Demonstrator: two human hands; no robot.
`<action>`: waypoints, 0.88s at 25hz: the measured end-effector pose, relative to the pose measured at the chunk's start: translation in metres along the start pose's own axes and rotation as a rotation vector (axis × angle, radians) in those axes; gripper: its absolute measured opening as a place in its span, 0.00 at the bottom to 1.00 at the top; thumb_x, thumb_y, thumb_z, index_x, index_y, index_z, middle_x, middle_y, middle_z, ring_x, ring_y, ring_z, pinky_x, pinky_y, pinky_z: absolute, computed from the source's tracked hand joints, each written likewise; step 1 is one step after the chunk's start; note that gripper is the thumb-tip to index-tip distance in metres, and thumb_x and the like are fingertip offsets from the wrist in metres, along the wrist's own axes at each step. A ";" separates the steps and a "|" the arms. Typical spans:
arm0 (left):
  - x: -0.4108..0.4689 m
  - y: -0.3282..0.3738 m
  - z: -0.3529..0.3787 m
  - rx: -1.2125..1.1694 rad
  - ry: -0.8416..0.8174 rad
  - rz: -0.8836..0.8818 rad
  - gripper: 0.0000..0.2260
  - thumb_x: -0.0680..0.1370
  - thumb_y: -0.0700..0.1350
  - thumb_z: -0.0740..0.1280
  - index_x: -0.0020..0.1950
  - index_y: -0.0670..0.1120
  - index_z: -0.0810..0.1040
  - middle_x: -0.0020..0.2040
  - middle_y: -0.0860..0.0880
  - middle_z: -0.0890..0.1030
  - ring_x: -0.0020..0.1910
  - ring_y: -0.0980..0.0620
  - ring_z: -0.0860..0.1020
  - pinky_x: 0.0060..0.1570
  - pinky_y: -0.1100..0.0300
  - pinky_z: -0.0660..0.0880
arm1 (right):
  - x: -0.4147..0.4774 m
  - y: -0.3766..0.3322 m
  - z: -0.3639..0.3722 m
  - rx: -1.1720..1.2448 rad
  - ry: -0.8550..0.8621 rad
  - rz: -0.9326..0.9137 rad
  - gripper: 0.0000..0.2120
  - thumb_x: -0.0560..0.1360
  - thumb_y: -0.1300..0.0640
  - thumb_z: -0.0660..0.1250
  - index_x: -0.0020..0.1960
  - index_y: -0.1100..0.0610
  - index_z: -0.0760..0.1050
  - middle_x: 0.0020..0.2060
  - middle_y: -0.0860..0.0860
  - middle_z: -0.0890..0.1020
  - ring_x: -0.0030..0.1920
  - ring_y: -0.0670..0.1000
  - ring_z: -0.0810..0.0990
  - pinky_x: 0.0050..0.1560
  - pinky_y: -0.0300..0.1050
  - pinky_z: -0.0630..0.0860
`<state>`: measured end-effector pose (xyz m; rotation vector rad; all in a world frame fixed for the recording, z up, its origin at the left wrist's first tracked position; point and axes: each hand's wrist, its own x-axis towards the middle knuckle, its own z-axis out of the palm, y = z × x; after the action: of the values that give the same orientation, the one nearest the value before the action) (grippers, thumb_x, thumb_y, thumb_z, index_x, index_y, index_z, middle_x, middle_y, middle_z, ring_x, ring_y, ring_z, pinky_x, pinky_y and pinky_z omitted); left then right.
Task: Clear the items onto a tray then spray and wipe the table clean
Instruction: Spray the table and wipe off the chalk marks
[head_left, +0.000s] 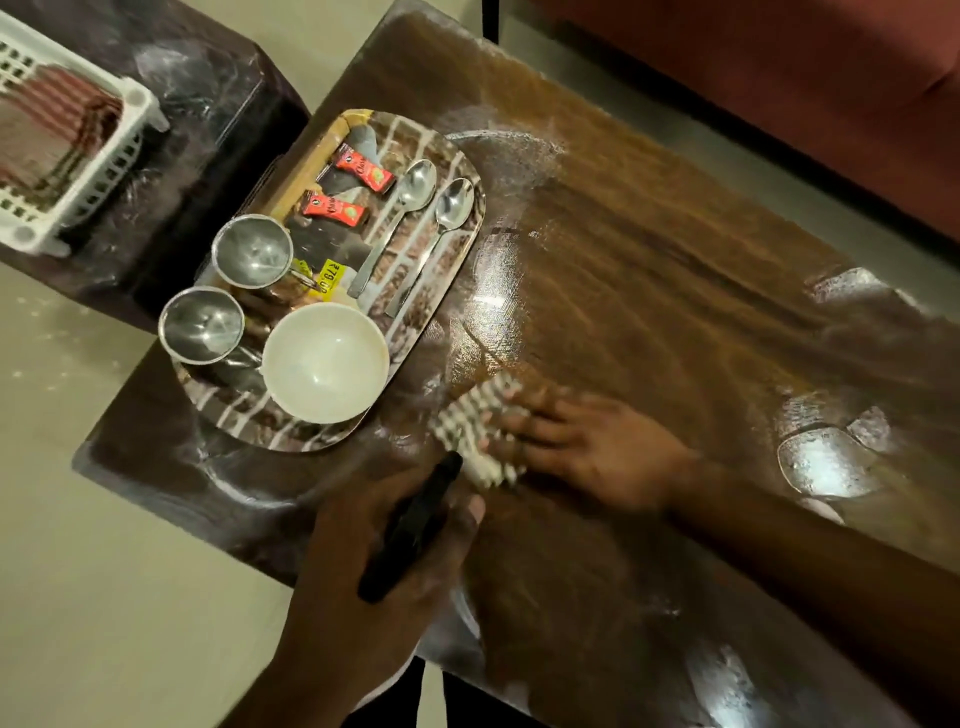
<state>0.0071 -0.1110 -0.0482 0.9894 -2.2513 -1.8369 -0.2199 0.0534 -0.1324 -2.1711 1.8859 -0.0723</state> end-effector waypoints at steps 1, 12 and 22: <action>-0.006 -0.001 -0.003 -0.027 -0.025 -0.047 0.16 0.78 0.58 0.75 0.45 0.45 0.82 0.34 0.43 0.81 0.35 0.41 0.81 0.38 0.43 0.80 | 0.003 0.017 -0.004 0.000 0.056 0.164 0.23 0.86 0.51 0.63 0.80 0.50 0.71 0.78 0.53 0.74 0.78 0.61 0.73 0.74 0.55 0.70; -0.057 -0.037 -0.049 -0.030 -0.051 -0.033 0.16 0.78 0.57 0.75 0.41 0.47 0.77 0.28 0.51 0.71 0.26 0.58 0.69 0.29 0.63 0.66 | 0.076 -0.131 0.013 0.172 0.094 0.510 0.29 0.82 0.51 0.65 0.82 0.49 0.67 0.80 0.50 0.71 0.78 0.62 0.69 0.73 0.59 0.70; -0.086 -0.061 -0.061 -0.033 -0.074 -0.033 0.19 0.76 0.59 0.75 0.38 0.45 0.77 0.25 0.45 0.74 0.21 0.55 0.71 0.26 0.61 0.69 | 0.042 -0.079 0.008 0.143 0.223 0.748 0.27 0.82 0.52 0.57 0.80 0.50 0.71 0.79 0.53 0.74 0.76 0.62 0.72 0.73 0.61 0.72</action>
<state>0.1276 -0.1235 -0.0574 0.9748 -2.2505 -1.9497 -0.1354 0.0230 -0.1278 -1.2954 2.5962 -0.2971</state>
